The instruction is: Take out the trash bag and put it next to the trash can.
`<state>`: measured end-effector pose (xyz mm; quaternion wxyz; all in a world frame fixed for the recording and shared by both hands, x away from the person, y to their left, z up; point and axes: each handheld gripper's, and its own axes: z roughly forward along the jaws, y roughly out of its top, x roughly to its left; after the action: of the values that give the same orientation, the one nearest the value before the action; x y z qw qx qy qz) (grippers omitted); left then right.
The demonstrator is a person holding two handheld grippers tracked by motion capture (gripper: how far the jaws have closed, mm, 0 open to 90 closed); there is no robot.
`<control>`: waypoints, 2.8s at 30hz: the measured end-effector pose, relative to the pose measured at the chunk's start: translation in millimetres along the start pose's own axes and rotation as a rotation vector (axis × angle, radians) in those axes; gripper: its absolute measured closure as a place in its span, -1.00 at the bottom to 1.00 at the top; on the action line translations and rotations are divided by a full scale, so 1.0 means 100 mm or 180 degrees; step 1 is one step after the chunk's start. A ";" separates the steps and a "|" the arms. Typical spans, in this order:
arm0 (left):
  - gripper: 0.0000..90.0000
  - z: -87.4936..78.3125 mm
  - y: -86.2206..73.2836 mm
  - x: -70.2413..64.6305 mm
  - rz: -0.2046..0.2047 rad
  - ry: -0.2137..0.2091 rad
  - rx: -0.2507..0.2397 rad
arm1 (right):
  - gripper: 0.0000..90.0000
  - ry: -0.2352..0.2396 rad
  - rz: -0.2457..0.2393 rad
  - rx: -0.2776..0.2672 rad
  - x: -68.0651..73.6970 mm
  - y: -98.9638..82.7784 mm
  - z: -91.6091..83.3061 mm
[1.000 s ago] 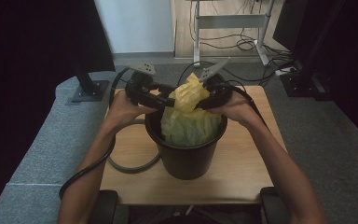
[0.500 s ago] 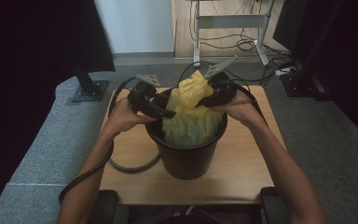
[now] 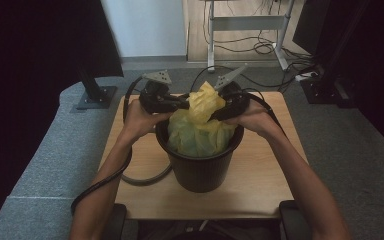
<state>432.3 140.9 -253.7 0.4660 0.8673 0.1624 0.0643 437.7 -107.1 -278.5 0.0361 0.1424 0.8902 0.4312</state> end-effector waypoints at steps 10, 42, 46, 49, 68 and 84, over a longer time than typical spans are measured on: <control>0.91 0.22 0.19 -0.18 0.0232 -0.0446 -0.0037 | -0.09 0.0164 -0.0136 0.0059 0.12 0.11 0.21; 0.87 0.18 0.09 -0.11 0.0083 -0.0395 -0.0130 | -0.28 0.0145 -0.0051 -0.0022 0.16 0.14 0.20; 0.57 0.14 0.09 -0.12 0.0096 -0.0284 -0.0059 | 0.46 0.0059 -0.0226 0.0070 0.18 0.13 0.22; 0.14 0.09 0.07 -0.10 0.0065 -0.0147 0.0053 | 0.63 -0.0034 -0.0232 0.0157 0.17 0.13 0.21; -0.73 -0.20 -0.27 0.08 -0.0203 0.0256 0.0066 | 0.68 -0.0181 -0.0058 0.0253 -0.04 0.16 -0.02; -1.00 -0.45 -0.67 0.16 -0.0298 0.0560 0.0075 | 0.68 -0.0327 -0.0014 0.0189 -0.10 0.25 -0.33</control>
<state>420.9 216.0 -284.7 0.4422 0.8552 0.2439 0.1165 446.2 -120.3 -239.2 0.0785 0.1635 0.8999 0.3966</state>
